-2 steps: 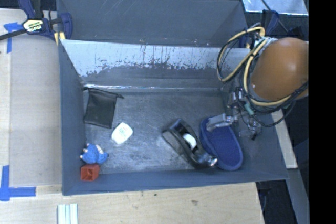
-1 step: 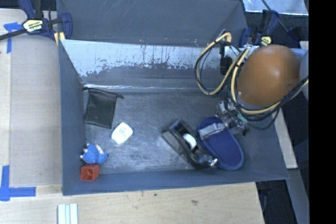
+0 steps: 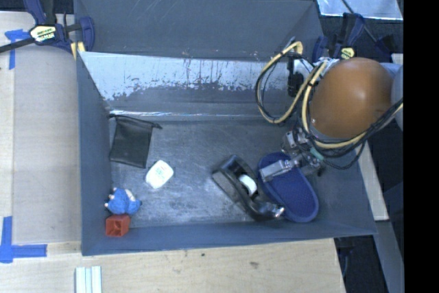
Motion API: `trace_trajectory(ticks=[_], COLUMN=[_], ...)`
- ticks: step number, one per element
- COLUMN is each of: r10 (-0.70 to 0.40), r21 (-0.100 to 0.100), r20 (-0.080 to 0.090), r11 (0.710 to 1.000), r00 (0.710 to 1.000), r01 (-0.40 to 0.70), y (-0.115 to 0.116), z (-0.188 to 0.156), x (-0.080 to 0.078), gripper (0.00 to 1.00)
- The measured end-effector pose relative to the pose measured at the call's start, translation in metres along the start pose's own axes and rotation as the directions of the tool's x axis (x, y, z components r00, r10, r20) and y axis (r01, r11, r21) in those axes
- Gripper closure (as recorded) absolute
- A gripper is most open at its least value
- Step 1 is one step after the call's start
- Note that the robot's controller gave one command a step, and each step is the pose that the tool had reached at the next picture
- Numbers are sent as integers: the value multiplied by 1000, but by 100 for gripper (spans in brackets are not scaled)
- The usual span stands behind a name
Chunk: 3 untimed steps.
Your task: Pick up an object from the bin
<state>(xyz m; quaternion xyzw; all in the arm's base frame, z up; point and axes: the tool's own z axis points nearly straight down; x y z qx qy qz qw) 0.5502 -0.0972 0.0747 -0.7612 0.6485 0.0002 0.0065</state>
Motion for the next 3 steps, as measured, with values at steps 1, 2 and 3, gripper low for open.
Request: trace_trajectory(ticks=[1, 2, 3], r10=[2, 4, 6], r21=[2, -2, -3], r20=[-6, -10, -9], r11=[1000, 1000, 1000], r00=[1000, 1000, 1000], r01=[-2, -4, -6], y=[-1, -4, -6], z=[-3, -57, -99], x=[3, 3, 3], gripper=[100, 100, 100])
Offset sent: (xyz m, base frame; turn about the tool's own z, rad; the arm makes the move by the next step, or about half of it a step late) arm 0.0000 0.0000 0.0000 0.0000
